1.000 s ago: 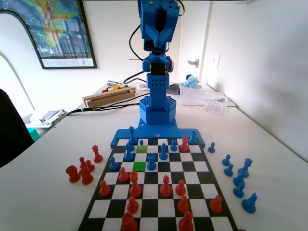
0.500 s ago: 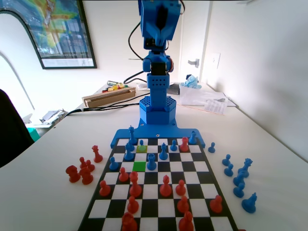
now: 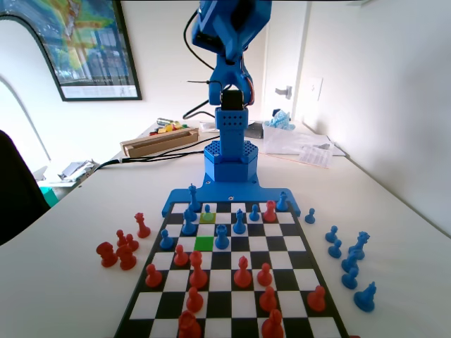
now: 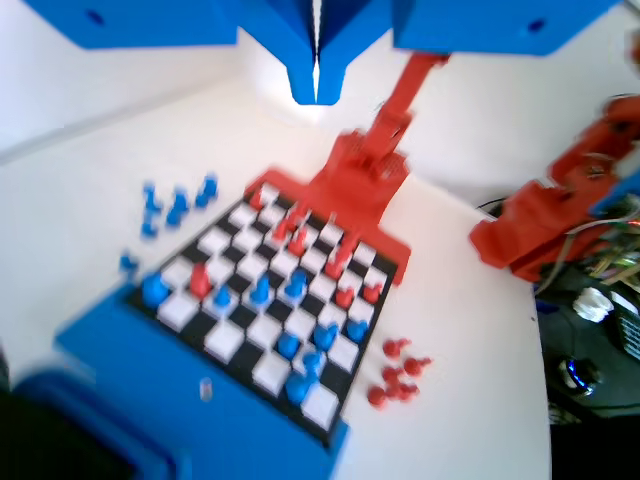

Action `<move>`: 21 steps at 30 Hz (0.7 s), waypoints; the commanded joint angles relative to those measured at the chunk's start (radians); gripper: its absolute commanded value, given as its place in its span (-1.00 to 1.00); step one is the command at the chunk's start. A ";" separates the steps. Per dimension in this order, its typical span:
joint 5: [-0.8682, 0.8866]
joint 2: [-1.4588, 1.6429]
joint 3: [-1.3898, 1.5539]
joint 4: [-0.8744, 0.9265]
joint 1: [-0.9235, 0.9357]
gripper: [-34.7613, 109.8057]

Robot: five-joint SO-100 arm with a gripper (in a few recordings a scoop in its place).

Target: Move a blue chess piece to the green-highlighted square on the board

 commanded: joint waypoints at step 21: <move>-0.459 -0.491 0.009 -0.078 0.310 -0.51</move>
